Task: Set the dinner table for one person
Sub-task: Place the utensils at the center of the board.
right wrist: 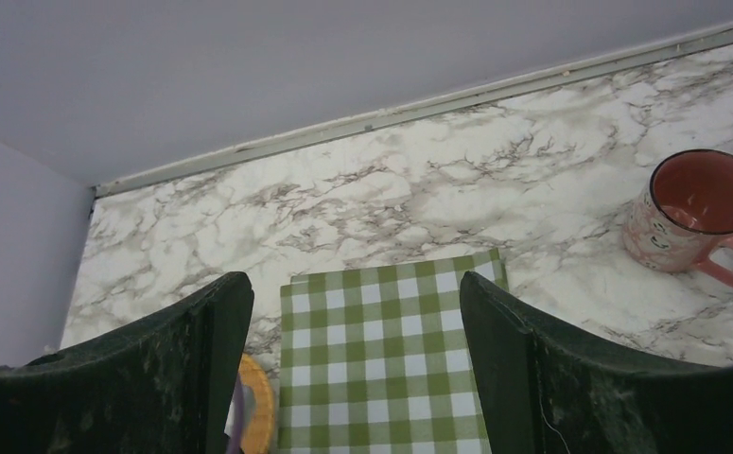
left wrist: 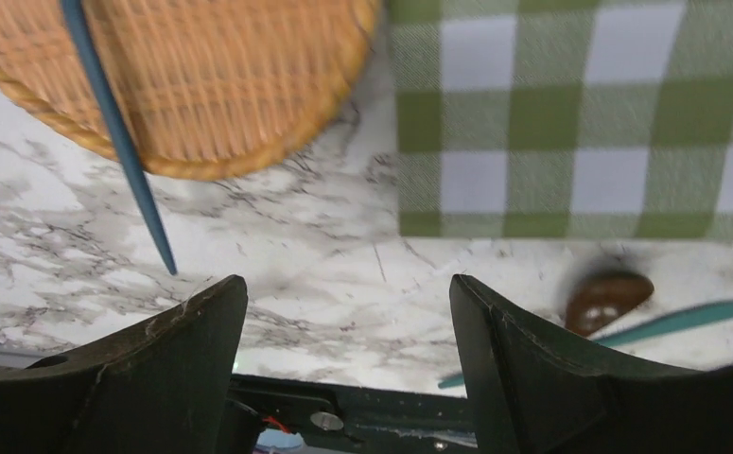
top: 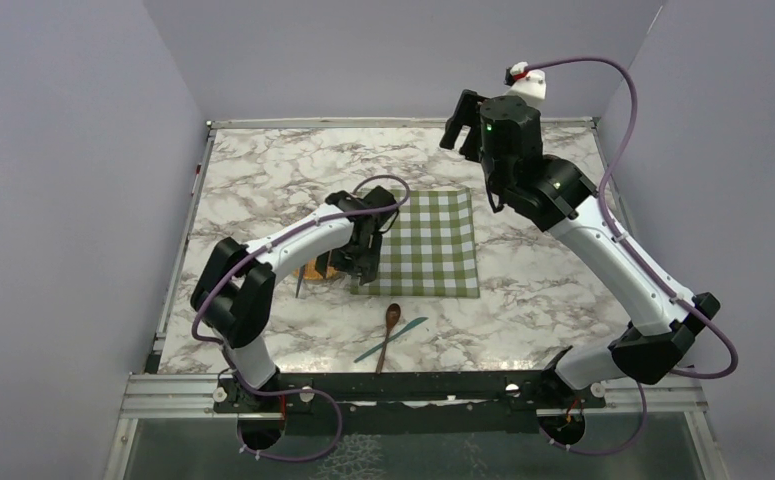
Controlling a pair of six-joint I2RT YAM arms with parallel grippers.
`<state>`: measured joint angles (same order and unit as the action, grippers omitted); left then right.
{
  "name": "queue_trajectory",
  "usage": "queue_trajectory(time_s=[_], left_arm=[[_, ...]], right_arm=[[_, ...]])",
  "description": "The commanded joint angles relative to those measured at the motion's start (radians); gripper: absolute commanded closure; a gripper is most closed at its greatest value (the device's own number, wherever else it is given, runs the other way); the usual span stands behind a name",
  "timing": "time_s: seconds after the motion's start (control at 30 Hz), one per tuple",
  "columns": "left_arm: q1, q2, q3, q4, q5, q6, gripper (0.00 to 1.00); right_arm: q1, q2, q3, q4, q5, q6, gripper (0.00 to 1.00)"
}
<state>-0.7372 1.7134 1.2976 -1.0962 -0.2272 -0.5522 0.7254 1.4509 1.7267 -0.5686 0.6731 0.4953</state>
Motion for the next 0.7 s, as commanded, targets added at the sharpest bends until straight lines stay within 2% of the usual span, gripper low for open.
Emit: queue_trajectory(time_s=[0.0, 0.33, 0.67], left_arm=[[0.093, -0.003, 0.032, 0.053, -0.064, 0.055, 0.18], [0.234, 0.082, 0.060, 0.101, -0.160, 0.140, 0.19], [0.323, 0.125, 0.047, 0.166, -0.118, 0.178, 0.21]], right_arm=[[0.005, -0.041, -0.035, 0.028, 0.050, -0.001, 0.16], [0.005, -0.055, -0.046, 0.017, 0.024, -0.001, 0.24], [0.005, -0.044, -0.034, 0.007, 0.006, -0.009, 0.25]])
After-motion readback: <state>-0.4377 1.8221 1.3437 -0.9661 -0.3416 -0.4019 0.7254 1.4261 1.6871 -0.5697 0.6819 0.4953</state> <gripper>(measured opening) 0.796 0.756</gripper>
